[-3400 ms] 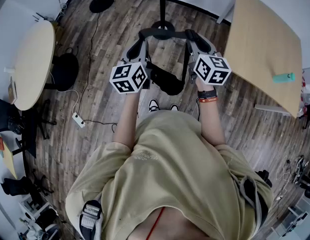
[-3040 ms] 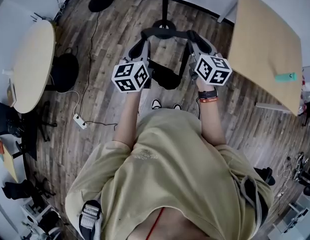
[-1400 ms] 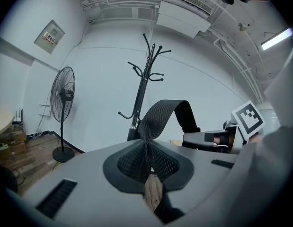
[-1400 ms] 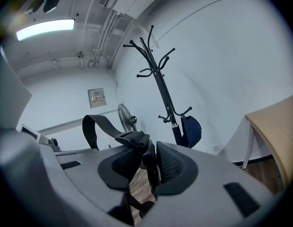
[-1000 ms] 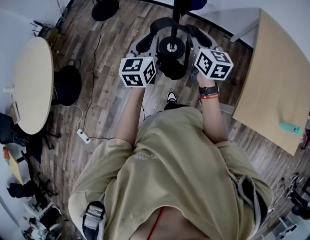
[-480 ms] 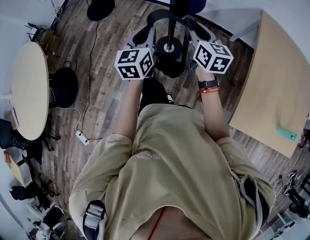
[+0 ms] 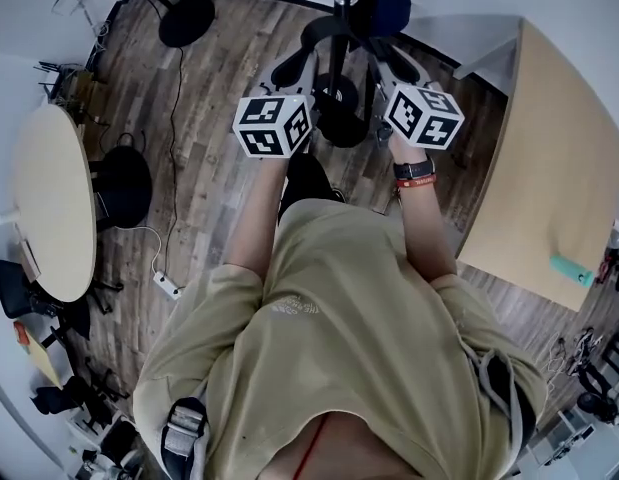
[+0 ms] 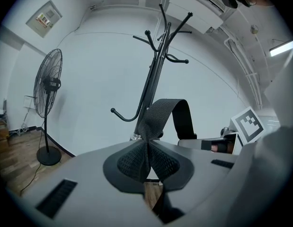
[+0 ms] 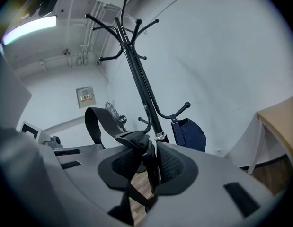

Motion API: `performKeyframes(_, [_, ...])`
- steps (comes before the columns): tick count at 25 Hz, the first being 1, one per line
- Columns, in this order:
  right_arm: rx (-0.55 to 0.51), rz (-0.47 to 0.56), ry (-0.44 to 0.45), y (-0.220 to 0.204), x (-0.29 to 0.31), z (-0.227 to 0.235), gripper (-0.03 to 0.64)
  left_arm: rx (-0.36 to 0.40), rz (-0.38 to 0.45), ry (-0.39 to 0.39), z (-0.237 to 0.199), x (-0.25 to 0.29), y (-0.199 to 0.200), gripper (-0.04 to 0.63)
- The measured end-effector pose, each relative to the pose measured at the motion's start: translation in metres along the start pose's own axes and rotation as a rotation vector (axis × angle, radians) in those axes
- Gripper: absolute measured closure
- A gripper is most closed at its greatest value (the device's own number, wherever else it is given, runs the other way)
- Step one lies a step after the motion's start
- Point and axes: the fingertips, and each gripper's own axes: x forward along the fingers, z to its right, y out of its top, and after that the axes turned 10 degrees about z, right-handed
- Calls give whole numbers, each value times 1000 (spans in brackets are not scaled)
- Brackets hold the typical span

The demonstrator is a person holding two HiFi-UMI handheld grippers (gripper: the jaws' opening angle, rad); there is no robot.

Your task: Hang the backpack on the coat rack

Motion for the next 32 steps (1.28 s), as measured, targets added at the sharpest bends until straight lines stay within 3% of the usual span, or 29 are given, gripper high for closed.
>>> performKeyframes(17, [-2, -12, -75, -7, 58, 35, 518, 6, -71, -51, -27, 63, -15, 554])
performKeyframes(32, [12, -78, -123, -46, 58, 50, 518, -24, -169, -24, -46, 59, -61, 554])
